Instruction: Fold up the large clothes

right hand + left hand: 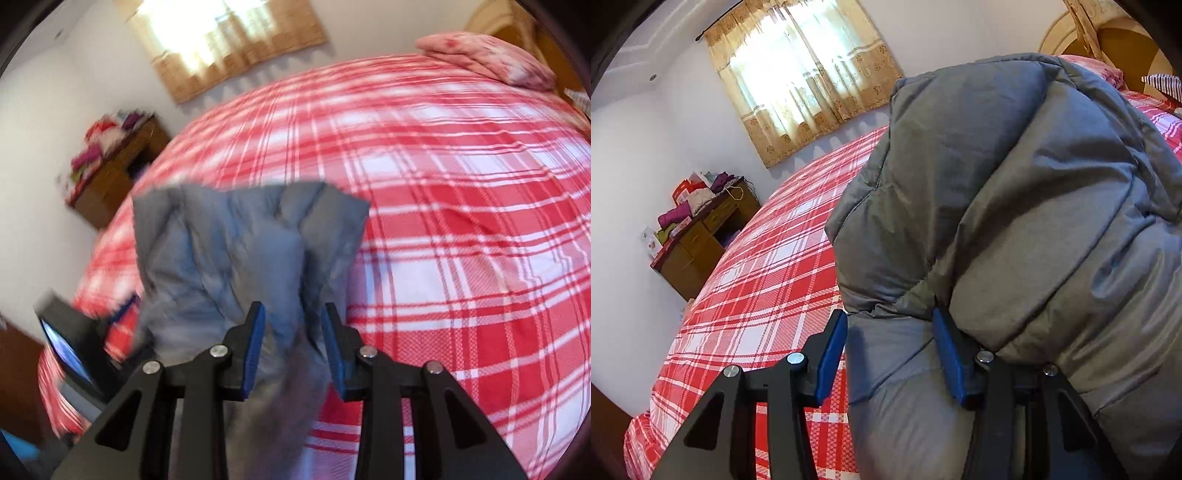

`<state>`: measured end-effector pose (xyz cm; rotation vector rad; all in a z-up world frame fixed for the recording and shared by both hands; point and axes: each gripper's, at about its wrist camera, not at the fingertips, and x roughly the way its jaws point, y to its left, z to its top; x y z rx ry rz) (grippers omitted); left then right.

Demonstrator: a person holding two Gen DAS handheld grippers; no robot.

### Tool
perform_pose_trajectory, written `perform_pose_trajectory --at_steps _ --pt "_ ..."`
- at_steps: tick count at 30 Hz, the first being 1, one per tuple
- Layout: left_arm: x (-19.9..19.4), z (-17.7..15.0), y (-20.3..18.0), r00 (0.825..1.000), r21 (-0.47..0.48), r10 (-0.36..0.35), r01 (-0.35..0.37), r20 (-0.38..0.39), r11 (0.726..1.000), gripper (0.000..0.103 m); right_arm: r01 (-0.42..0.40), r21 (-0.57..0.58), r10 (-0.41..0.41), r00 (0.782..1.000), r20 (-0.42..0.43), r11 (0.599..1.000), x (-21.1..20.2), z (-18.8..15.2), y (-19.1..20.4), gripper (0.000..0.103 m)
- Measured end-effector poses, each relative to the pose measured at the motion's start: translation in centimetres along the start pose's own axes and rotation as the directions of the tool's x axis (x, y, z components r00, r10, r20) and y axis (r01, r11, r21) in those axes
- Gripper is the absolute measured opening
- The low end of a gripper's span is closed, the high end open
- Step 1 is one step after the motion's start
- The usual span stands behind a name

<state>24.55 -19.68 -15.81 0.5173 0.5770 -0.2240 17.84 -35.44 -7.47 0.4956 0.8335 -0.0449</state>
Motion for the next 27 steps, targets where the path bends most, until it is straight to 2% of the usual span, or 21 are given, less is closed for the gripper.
perform_pose_trajectory --at_steps 3,7,10,11,15,18,20,21,23,25,27 --pt "-0.1 0.1 -0.2 1.000 0.005 0.008 -0.008 -0.001 1.000 0.050 -0.003 0.104 0.000 1.000 0.024 0.995 0.7 1.3 1.5 0.036" --pt "-0.6 0.1 -0.7 1.000 0.007 0.017 -0.017 0.000 1.000 0.050 0.102 0.189 -0.107 0.994 0.014 0.977 5.0 1.7 1.5 0.037" --pt "-0.8 0.1 -0.8 1.000 0.003 0.017 -0.017 0.002 1.000 0.050 0.199 0.154 -0.204 0.979 0.016 0.968 7.1 1.1 1.0 0.038" --pt "-0.8 0.1 -0.9 1.000 0.002 0.016 -0.016 0.003 1.000 0.050 0.232 0.139 -0.237 0.971 0.024 0.963 7.6 0.9 0.9 0.043" --pt "-0.9 0.2 -0.7 1.000 -0.011 -0.004 0.004 0.002 1.000 0.050 0.290 0.074 -0.295 0.954 0.061 0.954 8.3 -0.3 0.4 0.052" --pt "-0.5 0.2 0.7 0.997 -0.060 -0.073 0.073 0.000 0.996 0.050 0.302 0.044 -0.305 0.946 0.107 0.952 8.8 -1.8 -0.1 0.057" --pt "-0.5 0.5 2.1 0.987 -0.112 -0.160 0.159 -0.004 0.981 0.050 0.294 0.040 -0.297 0.947 0.125 0.955 8.5 -2.5 -0.1 0.058" --pt "-0.4 0.9 2.6 0.983 -0.122 -0.182 0.180 -0.003 0.976 0.050 0.288 0.043 -0.291 0.949 0.123 0.957 8.6 -2.5 -0.4 0.058" --pt "-0.7 2.0 4.0 0.980 -0.145 -0.199 0.200 0.018 0.969 0.050 0.288 0.034 -0.290 0.950 0.114 0.957 8.9 -2.3 -0.3 0.060" --pt "-0.8 3.4 5.1 0.982 -0.172 -0.182 0.186 0.041 0.967 0.050 0.288 0.021 -0.288 0.952 0.104 0.957 9.2 -2.2 -0.2 0.060" --pt "0.4 5.0 5.9 0.980 -0.209 -0.195 0.196 0.021 0.958 0.050 0.287 0.015 -0.287 0.953 0.098 0.958 9.4 -2.2 -0.2 0.060"
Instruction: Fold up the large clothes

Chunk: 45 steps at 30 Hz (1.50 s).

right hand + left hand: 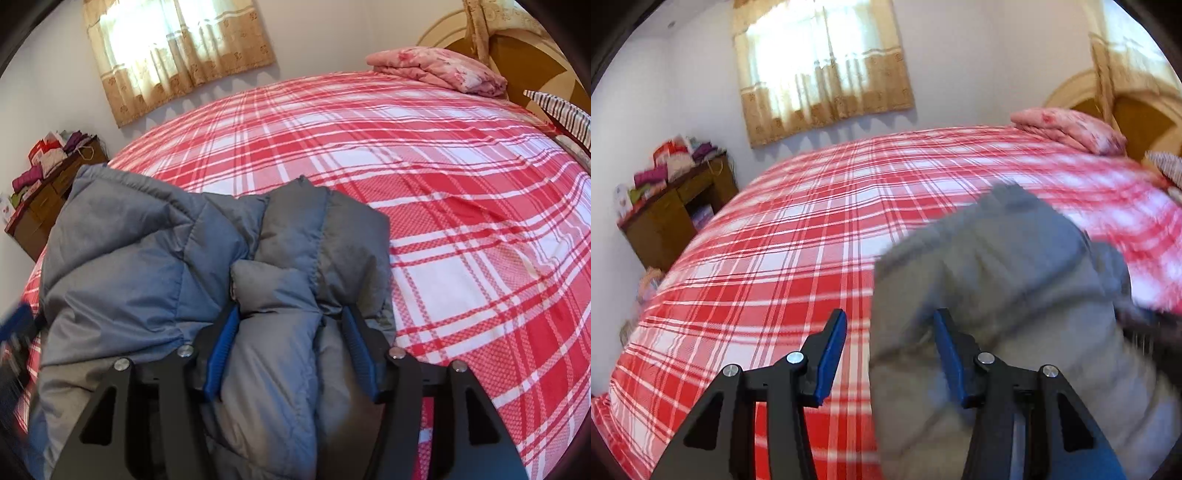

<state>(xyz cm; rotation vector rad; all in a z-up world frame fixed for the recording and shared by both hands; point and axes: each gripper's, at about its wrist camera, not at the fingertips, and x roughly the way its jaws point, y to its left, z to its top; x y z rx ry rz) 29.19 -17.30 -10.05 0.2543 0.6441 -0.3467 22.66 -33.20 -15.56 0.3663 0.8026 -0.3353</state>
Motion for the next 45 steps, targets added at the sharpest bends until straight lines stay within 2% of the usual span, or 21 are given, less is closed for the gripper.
perform_pose_trajectory --at_steps 3,6,11,13,17,20,24,27,29,31,34,35,36,37,38,39,42,43,44,45 --pt "2.7 1.4 0.0 0.999 -0.011 0.012 -0.013 -0.049 1.000 0.050 -0.003 -0.007 0.003 1.000 -0.004 1.000 0.1 -0.1 0.1 0.061" --pt "5.5 1.1 -1.7 0.994 0.068 0.069 -0.063 -0.089 0.996 0.051 -0.006 -0.015 0.006 1.000 -0.015 1.000 0.3 -0.1 0.3 0.062" --pt "7.4 0.0 -2.0 0.993 0.104 0.070 -0.060 -0.095 0.993 0.051 -0.023 -0.020 0.023 0.999 -0.024 1.000 0.8 0.0 0.2 0.064" --pt "7.9 -0.4 -2.1 0.992 0.107 0.080 -0.070 -0.095 0.992 0.051 -0.024 -0.019 0.023 1.000 -0.020 1.000 0.9 0.0 0.2 0.064" --pt "8.2 -0.8 -3.5 0.986 0.163 0.154 -0.143 -0.061 0.976 0.051 -0.004 -0.025 0.004 1.000 -0.006 1.000 1.1 -0.1 0.5 0.064" --pt "8.1 -0.8 -3.3 0.986 0.164 0.158 -0.147 -0.060 0.975 0.051 0.008 -0.035 -0.008 1.000 -0.002 0.999 1.0 0.0 0.6 0.064" --pt "5.9 0.0 -2.9 0.982 0.237 0.162 -0.136 -0.093 0.962 0.051 -0.045 -0.001 0.045 0.999 -0.011 0.999 0.6 0.2 -0.2 0.066" --pt "1.7 0.4 -1.5 0.994 0.200 0.081 -0.065 -0.071 0.978 0.051 -0.158 0.088 0.162 0.986 -0.047 0.984 -0.4 1.0 -2.2 0.069" --pt "-0.6 0.3 -0.3 0.998 0.163 0.042 -0.032 -0.055 0.986 0.051 -0.248 0.179 0.255 0.967 -0.018 0.952 -2.4 1.3 -4.2 0.069" --pt "-2.5 -0.3 1.6 0.997 0.083 -0.037 0.043 -0.072 0.996 0.051 -0.320 0.216 0.318 0.947 0.043 0.923 -5.2 1.1 -5.8 0.069" --pt "-3.5 -1.8 3.2 0.984 -0.016 -0.140 0.139 -0.111 0.990 0.052 -0.312 0.143 0.309 0.950 0.040 0.939 -8.4 0.4 -6.2 0.071" --pt "-3.5 -2.3 3.5 0.977 -0.041 -0.173 0.169 -0.123 0.985 0.052 -0.300 0.112 0.298 0.954 0.037 0.947 -9.3 0.0 -6.1 0.075" --pt "-3.4 -2.8 3.7 0.974 -0.054 -0.188 0.182 -0.129 0.982 0.052 -0.288 0.092 0.286 0.958 0.037 0.953 -9.9 -0.4 -6.0 0.080" --pt "-3.2 -3.3 3.7 0.970 -0.070 -0.205 0.197 -0.134 0.978 0.052 -0.279 0.081 0.276 0.960 0.040 0.957 -10.1 -0.6 -5.9 0.093" --pt "-2.9 -3.8 3.9 0.963 -0.102 -0.231 0.218 -0.139 0.971 0.052 -0.270 0.075 0.267 0.963 0.044 0.960 -10.3 -0.8 -6.0 0.103" --pt "-2.7 -4.1 4.2 0.955 -0.140 -0.259 0.239 -0.142 0.961 0.052 -0.266 0.076 0.263 0.964 0.049 0.961 -10.1 -1.0 -6.2 0.103" --pt "-1.4 -5.1 5.7 0.913 -0.309 -0.386 0.332 -0.134 0.891 0.052 -0.300 0.081 0.303 0.952 -0.031 0.951 -7.6 -1.5 -5.8 0.103" --pt "-1.3 -5.3 5.9 0.901 -0.337 -0.415 0.355 -0.124 0.872 0.052 -0.312 0.079 0.317 0.947 -0.055 0.947 -6.7 -1.6 -5.6 0.103" --pt "-0.9 -5.4 6.1 0.883 -0.371 -0.457 0.391 -0.108 0.842 0.052 -0.315 0.078 0.320 0.945 -0.069 0.946 -6.1 -1.7 -5.4 0.103" --pt "-0.8 -5.4 6.2 0.874 -0.384 -0.476 0.406 -0.102 0.829 0.052 -0.309 0.080 0.315 0.945 -0.081 0.948 -5.4 -1.7 -5.3 0.103"
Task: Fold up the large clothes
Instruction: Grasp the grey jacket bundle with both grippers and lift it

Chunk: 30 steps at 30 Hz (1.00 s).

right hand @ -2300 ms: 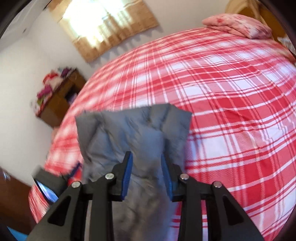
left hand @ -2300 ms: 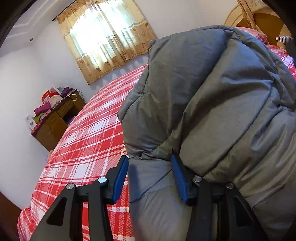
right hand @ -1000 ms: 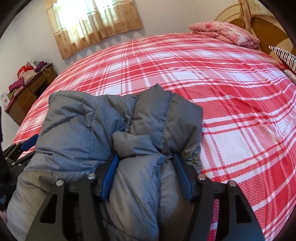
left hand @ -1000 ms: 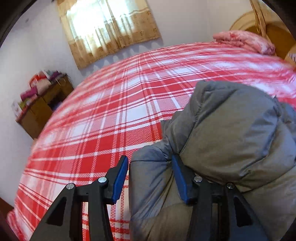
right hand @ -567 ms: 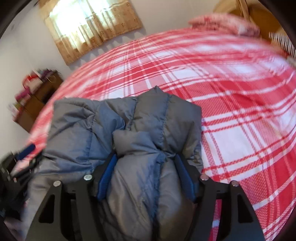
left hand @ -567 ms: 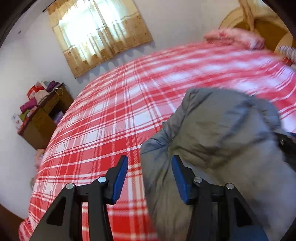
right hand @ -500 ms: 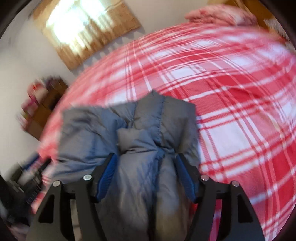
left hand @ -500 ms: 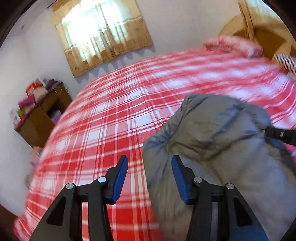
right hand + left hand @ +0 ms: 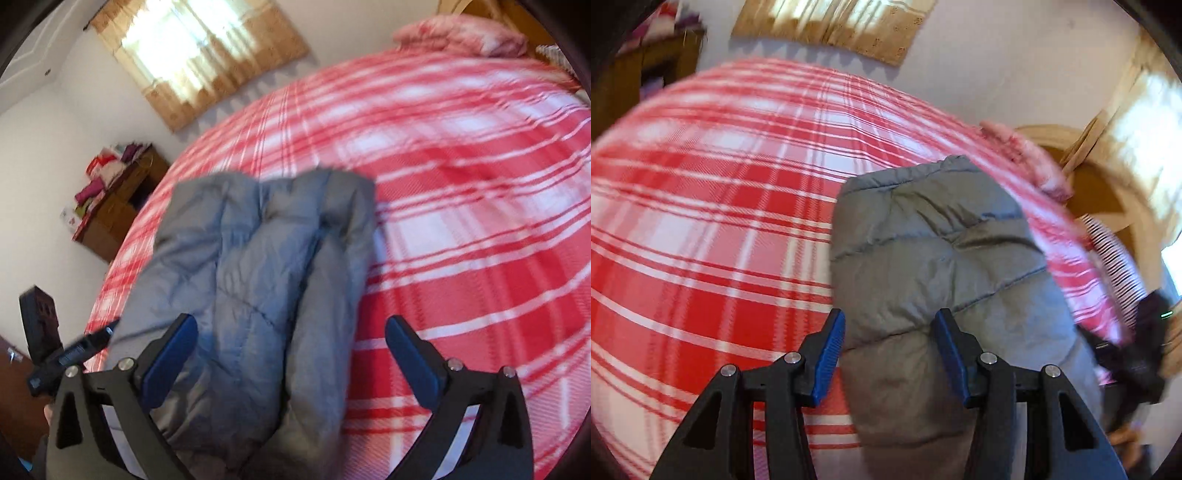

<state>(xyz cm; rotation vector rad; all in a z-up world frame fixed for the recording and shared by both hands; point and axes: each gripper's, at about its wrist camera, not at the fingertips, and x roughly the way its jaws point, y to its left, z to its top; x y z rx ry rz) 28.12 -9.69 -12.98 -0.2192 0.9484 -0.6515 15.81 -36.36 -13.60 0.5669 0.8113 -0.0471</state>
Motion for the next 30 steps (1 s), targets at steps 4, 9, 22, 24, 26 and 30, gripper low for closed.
perform_pose_trajectory --at_steps 4,9,22,24,26,30 --pt "0.6 0.2 0.2 0.996 -0.019 -0.085 0.085 0.004 0.996 0.055 -0.066 0.050 0.068 0.997 -0.045 0.997 2.2 -0.3 -1.2 0.103" --pt "1.8 0.2 0.8 0.976 -0.113 -0.215 0.215 0.014 0.970 0.082 -0.166 0.005 0.166 0.985 -0.039 0.986 2.4 -0.2 -1.5 0.103" --pt "2.0 0.4 3.9 0.953 -0.205 -0.296 0.277 -0.068 0.939 0.096 -0.288 -0.082 0.279 0.954 -0.112 0.954 2.8 0.4 -2.1 0.103" --pt "1.6 0.5 3.9 0.964 -0.202 -0.262 0.246 -0.053 0.948 0.096 -0.295 -0.086 0.284 0.952 -0.114 0.952 2.8 0.4 -2.2 0.103" --pt "2.1 0.2 3.2 0.957 -0.187 -0.283 0.266 -0.071 0.946 0.096 -0.299 -0.087 0.289 0.951 -0.114 0.950 3.0 0.4 -2.3 0.103" --pt "3.9 0.1 -1.2 0.942 -0.110 -0.317 0.306 -0.107 0.946 0.102 -0.281 -0.114 0.269 0.956 -0.115 0.953 3.8 0.4 -1.2 0.103"
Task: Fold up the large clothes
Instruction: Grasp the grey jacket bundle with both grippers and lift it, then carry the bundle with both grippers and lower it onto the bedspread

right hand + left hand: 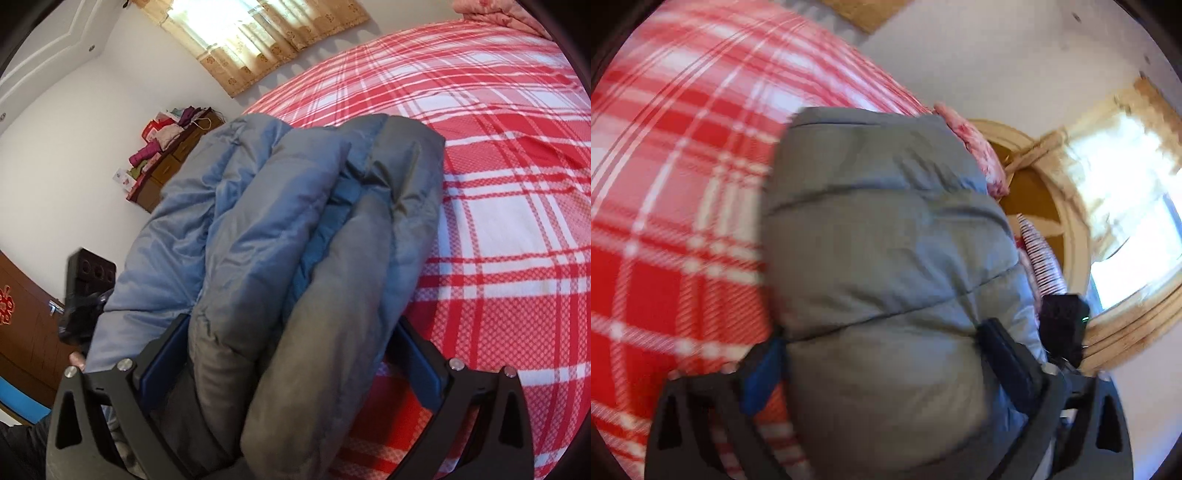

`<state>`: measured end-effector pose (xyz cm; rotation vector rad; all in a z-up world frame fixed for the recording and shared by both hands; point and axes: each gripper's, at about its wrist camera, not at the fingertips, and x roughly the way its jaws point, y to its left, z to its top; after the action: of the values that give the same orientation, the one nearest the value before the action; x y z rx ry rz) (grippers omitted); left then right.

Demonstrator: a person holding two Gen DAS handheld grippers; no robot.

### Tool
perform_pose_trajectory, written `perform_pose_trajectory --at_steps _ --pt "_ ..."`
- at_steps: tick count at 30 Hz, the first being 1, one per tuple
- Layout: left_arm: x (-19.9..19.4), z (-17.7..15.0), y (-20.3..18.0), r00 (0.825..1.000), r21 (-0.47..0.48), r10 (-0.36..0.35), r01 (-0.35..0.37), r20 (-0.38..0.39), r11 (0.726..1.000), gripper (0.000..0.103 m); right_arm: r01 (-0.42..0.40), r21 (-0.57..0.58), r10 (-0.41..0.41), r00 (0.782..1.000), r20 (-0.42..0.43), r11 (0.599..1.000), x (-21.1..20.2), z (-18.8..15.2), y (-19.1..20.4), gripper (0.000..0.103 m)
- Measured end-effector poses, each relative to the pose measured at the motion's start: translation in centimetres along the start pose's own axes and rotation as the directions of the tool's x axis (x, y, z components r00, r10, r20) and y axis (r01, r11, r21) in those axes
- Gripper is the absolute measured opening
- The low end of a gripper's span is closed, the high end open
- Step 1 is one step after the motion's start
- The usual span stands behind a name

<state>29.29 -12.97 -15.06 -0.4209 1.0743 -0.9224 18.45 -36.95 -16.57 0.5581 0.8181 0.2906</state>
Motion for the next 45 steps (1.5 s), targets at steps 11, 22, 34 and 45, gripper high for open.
perform_pose_trajectory --at_steps 11,22,34,45 --pt "-0.2 0.0 -3.3 0.997 0.055 0.063 -0.066 0.047 0.996 0.068 -0.008 0.030 0.009 0.999 -0.044 1.000 1.1 -0.7 2.8 0.061" --pt "-11.6 -4.1 -2.3 0.972 0.042 0.134 -0.145 0.192 0.989 0.065 -0.172 0.026 0.173 0.983 -0.059 0.985 1.9 -4.0 11.3 0.040" --pt "-29.6 -5.1 4.5 0.857 -0.064 0.391 -0.394 0.336 0.917 0.065 -0.439 -0.063 0.416 0.881 -0.225 0.896 14.0 -4.9 29.8 0.035" --pt "-36.6 -2.0 13.7 0.724 -0.076 0.597 -0.612 0.345 0.787 0.065 -0.453 -0.156 0.401 0.872 -0.280 0.877 24.5 -4.2 40.1 0.033"
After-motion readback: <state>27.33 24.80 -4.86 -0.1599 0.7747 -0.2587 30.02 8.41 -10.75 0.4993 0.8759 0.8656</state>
